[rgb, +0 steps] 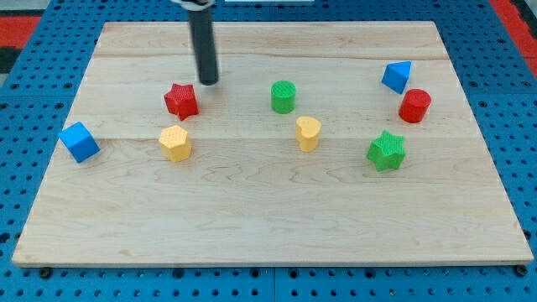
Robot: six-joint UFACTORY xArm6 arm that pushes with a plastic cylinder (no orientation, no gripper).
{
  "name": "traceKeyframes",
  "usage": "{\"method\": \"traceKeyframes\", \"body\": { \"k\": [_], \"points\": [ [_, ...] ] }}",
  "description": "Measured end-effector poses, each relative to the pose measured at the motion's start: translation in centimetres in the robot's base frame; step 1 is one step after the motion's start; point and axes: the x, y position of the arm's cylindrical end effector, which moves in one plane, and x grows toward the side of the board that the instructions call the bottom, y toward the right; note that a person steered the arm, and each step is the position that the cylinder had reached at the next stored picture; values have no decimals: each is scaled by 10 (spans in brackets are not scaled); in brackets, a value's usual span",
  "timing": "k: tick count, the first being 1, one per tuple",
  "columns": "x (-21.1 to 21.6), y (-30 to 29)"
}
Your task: Push green circle towards the blue triangle
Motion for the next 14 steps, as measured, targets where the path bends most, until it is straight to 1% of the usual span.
{"method": "traceKeyframes", "body": {
  "k": [1, 2, 4, 5, 6, 7, 8, 9, 10, 12, 13, 14],
  "points": [
    [27, -7],
    [44, 7],
    [47, 118],
    [31, 153],
    [-11, 157],
    [-26, 157],
    [-18, 145],
    [-15, 118],
    [-2, 111],
    [51, 131],
    [46, 148],
    [39, 186]
  ]
}}
